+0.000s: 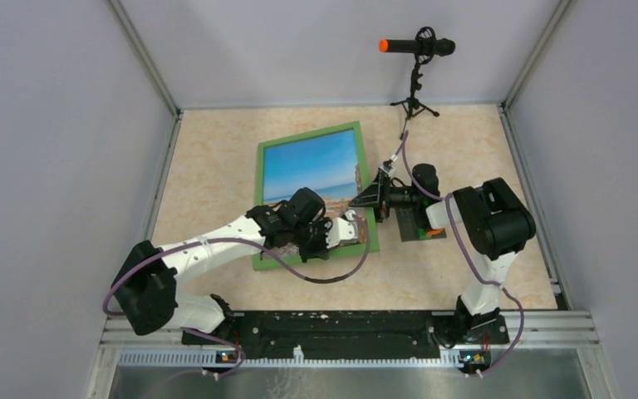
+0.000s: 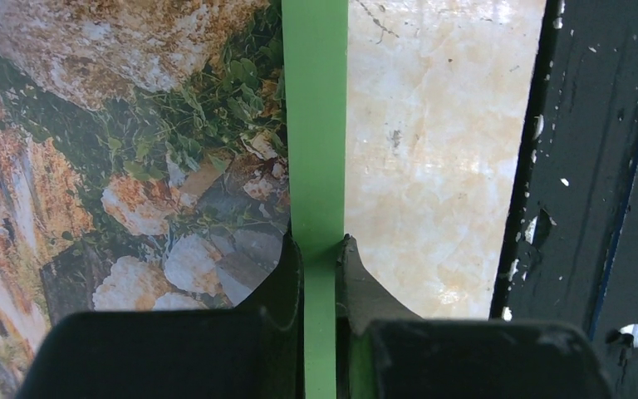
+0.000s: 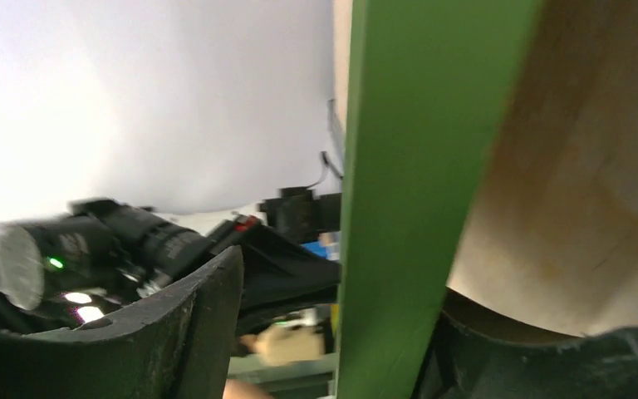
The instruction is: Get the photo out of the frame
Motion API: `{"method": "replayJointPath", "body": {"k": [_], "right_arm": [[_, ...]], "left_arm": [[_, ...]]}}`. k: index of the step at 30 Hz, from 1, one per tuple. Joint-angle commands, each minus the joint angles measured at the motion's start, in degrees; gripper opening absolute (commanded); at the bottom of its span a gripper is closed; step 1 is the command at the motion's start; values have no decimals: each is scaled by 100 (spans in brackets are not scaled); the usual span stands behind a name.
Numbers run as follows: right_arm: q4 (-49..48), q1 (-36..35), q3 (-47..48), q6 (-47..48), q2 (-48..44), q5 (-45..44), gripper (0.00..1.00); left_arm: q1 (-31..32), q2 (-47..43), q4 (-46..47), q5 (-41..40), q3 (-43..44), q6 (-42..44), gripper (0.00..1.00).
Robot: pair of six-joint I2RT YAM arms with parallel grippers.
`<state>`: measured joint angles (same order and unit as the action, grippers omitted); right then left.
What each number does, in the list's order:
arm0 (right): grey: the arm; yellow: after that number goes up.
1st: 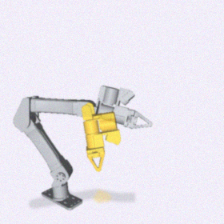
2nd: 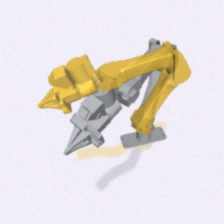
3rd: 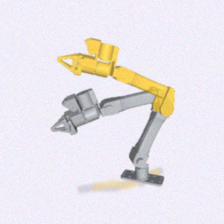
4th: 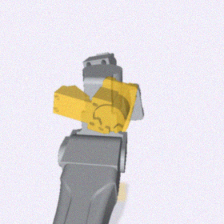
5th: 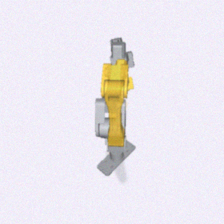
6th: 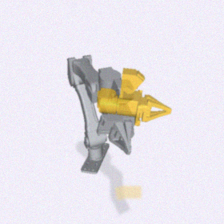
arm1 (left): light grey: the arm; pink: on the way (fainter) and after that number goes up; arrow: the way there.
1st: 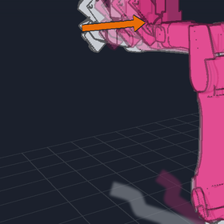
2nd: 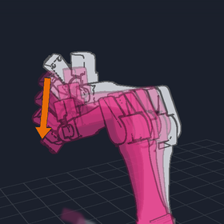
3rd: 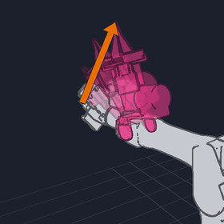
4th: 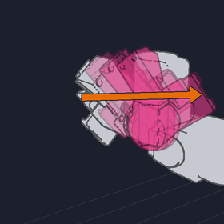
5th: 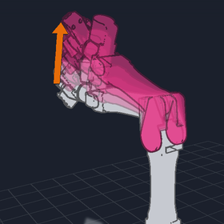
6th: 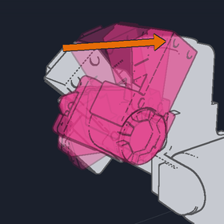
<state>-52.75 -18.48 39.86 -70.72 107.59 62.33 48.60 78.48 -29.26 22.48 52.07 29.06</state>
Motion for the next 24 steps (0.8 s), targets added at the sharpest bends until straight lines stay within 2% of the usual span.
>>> {"method": "replayJointPath", "body": {"k": [1, 6, 10, 13, 16, 19, 20, 21, 22, 24], "right_arm": [[-283, -143, 121, -2337, -339, 587, 57], [-237, -155, 121, -2447, -512, 600, 48], [491, -197, 107, -1851, -747, 524, 39], [1836, -208, 355, -667, -924, 423, 24], [3794, -220, 810, 1151, -1062, 143, 17], [4581, -226, 1134, 1947, -1156, -132, 8], [4649, -226, 1189, 2029, -1156, -142, 5], [4697, -226, 1248, 2077, -1142, -142, 2], [4792, -222, 1320, 2181, -1144, -148, 0], [5302, -209, 1595, 2606, -1147, -245, 0]], "left_arm": [[192, -366, 271, -195, 221, 380, 0], [340, -333, 503, -593, 108, 455, 0], [403, -301, 606, -742, 106, 531, 0], [431, -311, 575, -770, 170, 580, 0], [431, -337, 538, -709, 198, 594, 0], [431, -341, 528, -620, 196, 542, 0], [431, -345, 528, -594, 216, 478, 5], [431, -350, 516, -613, 248, 348, 15], [427, -351, 490, -635, 303, 233, 28], [410, -395, 314, -629, 440, 185, 58]]}}
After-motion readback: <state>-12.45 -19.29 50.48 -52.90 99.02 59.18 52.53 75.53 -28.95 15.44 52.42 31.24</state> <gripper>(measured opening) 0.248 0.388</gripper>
